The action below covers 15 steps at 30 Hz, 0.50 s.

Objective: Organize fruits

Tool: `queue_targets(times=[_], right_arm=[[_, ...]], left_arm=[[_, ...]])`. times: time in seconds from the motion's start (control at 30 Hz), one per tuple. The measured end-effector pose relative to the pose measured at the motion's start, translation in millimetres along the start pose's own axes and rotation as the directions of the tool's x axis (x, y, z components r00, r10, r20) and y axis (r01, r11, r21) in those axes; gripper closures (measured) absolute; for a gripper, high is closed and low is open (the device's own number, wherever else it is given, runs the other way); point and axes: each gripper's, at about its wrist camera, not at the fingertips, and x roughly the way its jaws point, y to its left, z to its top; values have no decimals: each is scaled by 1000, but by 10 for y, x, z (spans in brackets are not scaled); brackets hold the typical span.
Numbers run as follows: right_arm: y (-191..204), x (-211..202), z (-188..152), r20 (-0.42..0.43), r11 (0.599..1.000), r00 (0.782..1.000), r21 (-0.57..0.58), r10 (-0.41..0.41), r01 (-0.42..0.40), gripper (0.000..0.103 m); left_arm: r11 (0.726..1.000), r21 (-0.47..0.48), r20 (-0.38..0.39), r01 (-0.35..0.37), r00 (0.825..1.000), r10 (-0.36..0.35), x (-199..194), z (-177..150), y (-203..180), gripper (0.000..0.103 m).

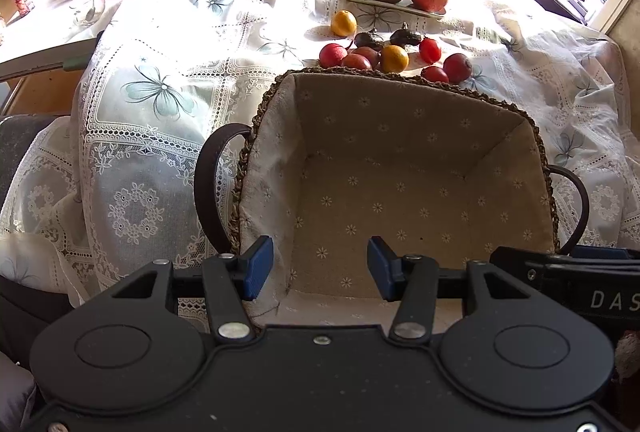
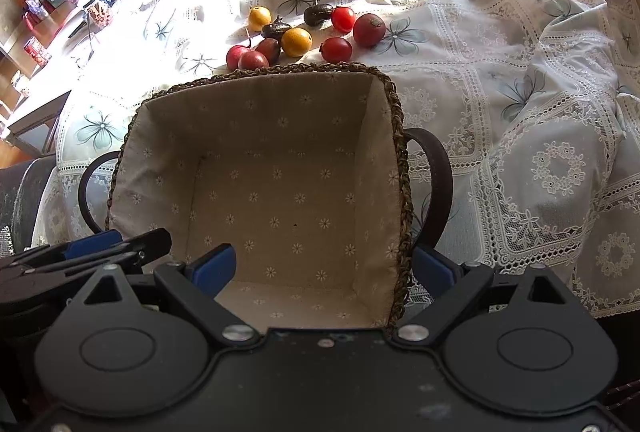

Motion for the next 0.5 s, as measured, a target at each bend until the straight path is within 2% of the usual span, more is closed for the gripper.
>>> queue_targets(times=[0.5], right_arm=[[14, 15, 4, -9, 1000, 1000, -3, 3, -3, 5]], left_arm=[[1000, 6, -6, 7, 1000, -7, 9, 3, -11, 46]])
